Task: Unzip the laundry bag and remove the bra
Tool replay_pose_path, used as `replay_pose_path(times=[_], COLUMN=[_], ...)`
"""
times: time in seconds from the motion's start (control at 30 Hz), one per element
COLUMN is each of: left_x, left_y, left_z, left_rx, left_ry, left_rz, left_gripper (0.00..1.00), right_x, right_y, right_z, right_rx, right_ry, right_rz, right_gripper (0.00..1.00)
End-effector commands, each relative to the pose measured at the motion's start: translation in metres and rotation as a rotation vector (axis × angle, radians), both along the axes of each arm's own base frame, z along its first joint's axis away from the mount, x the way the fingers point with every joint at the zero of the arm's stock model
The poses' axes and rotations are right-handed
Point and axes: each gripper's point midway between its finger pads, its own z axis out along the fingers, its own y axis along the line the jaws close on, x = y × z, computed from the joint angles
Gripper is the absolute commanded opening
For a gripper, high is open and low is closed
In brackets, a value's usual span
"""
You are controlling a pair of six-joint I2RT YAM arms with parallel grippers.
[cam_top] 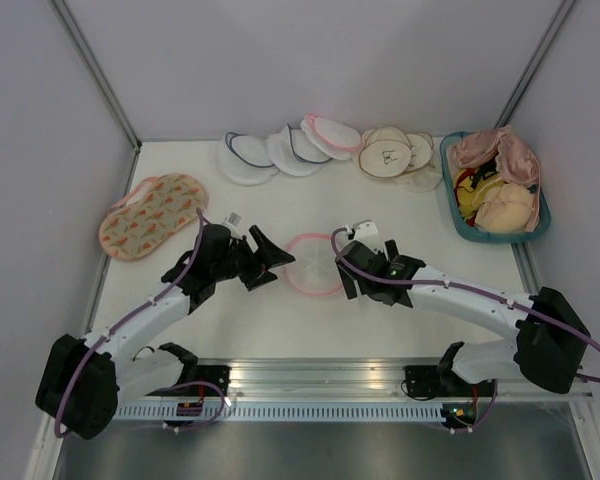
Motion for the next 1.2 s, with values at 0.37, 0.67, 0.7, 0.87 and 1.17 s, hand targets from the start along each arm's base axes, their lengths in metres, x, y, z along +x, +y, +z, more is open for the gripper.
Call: replay_pose_path(times=[0.37,0.67,0.7,0.87,1.17], left_x=[-0.018,-0.040,-0.043,-0.058,-0.065], left_y=[0.082,0.121,0.122,0.121,0.128], left_z=[0.006,0.055,0.056,0.062,0.066], left_rx=[0.149,0.141,0.136,0.084,0.087], left_ry=[-0.096,-0.248,-0.253,-0.253,-0.275], left_rz=[0.248,0.409,0.409,0.394,0.415], left_gripper=[0.90,0.93,0.94,0.94,0.94], right_x=[-0.022,-0.001,0.002,0.012,0.020], right_y=[0.150,0.194,0.196,0.204,0.194], right_z=[0.078,0.046,0.042,0.018,-0.006], right_rx=[0.187,0.084,0.069,-0.041,-0.223], right_ry=[-0.104,-0.111,-0.108,-0.105,-0.137], right_rz=[0.386,0.380,0.373,0.336,0.259], right_gripper=[0.96,0.90,0.90,0.84,0.77])
